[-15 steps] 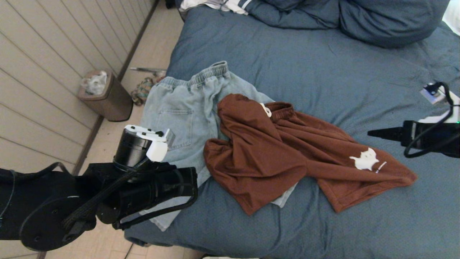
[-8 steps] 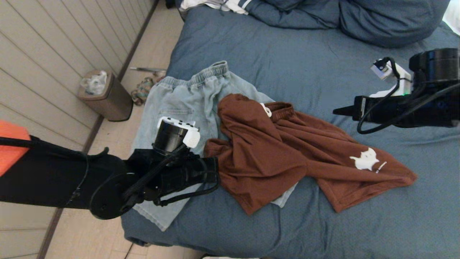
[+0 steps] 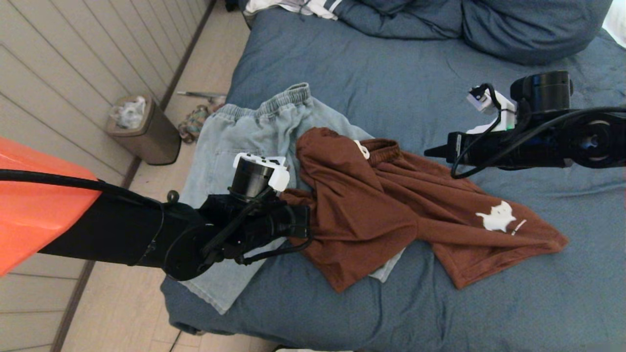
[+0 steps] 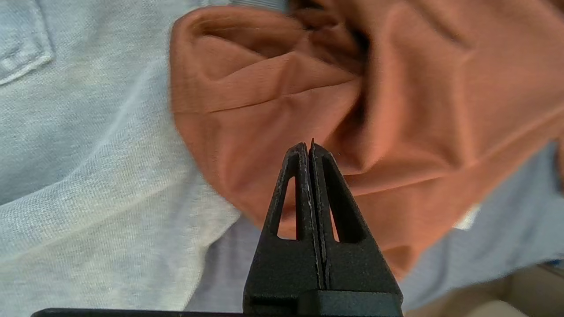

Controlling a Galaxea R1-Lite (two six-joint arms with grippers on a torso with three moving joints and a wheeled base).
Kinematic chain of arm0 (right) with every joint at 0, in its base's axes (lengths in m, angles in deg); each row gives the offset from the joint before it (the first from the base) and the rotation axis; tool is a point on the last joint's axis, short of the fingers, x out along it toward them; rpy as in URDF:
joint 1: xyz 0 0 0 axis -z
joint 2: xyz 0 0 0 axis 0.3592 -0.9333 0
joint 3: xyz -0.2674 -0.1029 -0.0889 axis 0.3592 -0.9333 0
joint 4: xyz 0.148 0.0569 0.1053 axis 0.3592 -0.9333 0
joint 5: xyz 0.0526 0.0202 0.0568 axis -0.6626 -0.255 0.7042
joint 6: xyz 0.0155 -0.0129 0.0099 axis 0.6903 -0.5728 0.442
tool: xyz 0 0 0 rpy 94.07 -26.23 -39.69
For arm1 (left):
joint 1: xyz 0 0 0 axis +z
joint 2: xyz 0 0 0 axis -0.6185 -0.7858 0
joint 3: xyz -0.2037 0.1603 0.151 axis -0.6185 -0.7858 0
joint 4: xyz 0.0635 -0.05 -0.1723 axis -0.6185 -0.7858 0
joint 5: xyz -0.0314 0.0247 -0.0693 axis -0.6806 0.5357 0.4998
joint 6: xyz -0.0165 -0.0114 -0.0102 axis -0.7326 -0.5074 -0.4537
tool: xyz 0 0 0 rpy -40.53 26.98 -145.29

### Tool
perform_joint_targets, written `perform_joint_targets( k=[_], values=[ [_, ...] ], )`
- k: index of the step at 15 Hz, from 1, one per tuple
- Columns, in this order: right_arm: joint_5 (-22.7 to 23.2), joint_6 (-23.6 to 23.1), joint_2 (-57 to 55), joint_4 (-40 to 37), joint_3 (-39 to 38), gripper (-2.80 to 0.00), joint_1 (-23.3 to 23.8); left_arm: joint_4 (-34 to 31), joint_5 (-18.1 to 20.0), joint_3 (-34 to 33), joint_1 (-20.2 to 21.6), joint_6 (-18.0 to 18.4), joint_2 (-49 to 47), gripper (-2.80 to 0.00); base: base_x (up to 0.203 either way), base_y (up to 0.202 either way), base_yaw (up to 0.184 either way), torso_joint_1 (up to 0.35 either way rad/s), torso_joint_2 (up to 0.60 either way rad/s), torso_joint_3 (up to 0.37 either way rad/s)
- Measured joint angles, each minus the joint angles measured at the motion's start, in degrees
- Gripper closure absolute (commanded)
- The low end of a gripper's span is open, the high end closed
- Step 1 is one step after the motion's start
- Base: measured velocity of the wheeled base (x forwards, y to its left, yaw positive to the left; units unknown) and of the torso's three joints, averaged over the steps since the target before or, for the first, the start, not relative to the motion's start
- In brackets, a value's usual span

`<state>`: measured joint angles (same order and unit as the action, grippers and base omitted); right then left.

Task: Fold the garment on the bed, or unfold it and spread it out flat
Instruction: Unford the brown shorts

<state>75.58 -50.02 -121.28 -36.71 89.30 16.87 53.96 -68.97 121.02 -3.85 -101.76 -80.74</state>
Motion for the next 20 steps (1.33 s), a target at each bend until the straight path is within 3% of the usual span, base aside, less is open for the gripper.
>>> perform_joint_targets(
  k=[1,4,13,14,15,20],
  values=[
    [-0.1,-0.1,-0.4,0.0,0.0,0.0,-0.2,0.8,-0.9,-0.3,0.0,0.3,-0.5,-2.8,0.0,0.0,0.0,0.0,0.0,0.0],
    [-0.1,-0.2,-1.1,0.0,0.2,0.0,-0.3,5.1,-3.6,-0.8,0.0,2.3,-2.6,-2.8,0.0,0.0,0.0,0.0,0.0,0.0],
    [-0.2,-0.3,-1.9,0.1,0.4,0.0,-0.3,8.1,-3.9,-0.6,-0.3,5.6,-5.5,-2.8,0.0,0.0,0.0,0.0,0.0,0.0],
    [-0.2,-0.3,-2.0,0.1,0.4,0.0,-0.3,8.6,-4.0,-0.8,-0.6,5.8,-5.9,-1.22,0.0,0.0,0.0,0.0,0.0,0.0],
    [-0.2,-0.3,-2.0,0.1,0.4,0.0,-0.3,8.7,-4.0,-0.9,-1.0,5.9,-6.1,0.0,0.0,0.0,0.0,0.0,0.0,0.0],
    [-0.1,-0.2,-2.0,0.1,0.8,0.0,-0.1,8.9,-5.0,-2.7,-3.3,6.9,-6.4,0.0,0.0,0.0,0.0,0.0,0.0,0.0]
  ],
)
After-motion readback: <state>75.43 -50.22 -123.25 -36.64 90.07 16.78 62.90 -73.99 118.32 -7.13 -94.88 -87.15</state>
